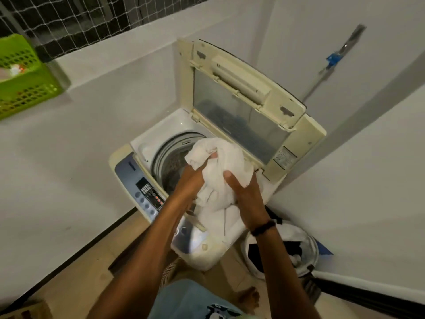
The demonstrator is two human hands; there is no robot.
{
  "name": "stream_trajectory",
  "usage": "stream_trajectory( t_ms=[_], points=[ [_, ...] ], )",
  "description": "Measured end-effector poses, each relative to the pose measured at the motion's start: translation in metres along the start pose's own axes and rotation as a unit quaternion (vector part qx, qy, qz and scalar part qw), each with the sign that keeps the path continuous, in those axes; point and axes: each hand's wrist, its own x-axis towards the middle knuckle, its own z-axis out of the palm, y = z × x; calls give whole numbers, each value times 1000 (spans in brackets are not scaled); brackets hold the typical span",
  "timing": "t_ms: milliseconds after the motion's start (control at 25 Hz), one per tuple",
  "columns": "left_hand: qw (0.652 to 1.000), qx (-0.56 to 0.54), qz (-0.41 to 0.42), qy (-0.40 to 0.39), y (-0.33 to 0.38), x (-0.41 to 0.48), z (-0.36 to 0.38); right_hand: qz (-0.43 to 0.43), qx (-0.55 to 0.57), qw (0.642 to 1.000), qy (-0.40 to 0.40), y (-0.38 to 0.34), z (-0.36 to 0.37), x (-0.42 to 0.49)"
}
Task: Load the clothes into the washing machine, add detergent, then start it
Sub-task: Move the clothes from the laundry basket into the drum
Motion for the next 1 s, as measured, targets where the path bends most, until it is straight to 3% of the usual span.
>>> stream_trajectory(
  t_ms=[80, 200, 280, 360, 440, 600, 720, 840, 1000],
  points=[
    [998, -15, 18, -53, 17, 9, -20, 46, 37, 998, 30, 8, 10, 29],
    [999, -6, 17, -33, 17, 50, -41, 107, 44, 993, 30, 25, 32, 68],
    [1000, 24, 10, -5, 0, 76, -50, 159, -82, 982, 53, 47, 41, 82],
    [995, 88, -32, 20, -23, 89, -53, 213, -262, 940, 44, 73, 42, 91],
    [989, 139, -51, 17, -44, 85, -52, 213, -360, 908, 32, 88, 36, 86],
    [985, 167, -30, 1, -64, 61, -16, 212, -293, 928, 90, 111, 2, 55],
    [979, 201, 22, -22, -69, 31, 30, 251, -126, 945, 164, 120, -34, 25],
    [974, 204, 43, -88, -86, 7, 82, 289, -56, 932, 213, 134, -80, -9],
    [935, 302, 36, -181, -120, -19, 154, 391, -101, 893, 198, 197, -157, -59]
  ],
)
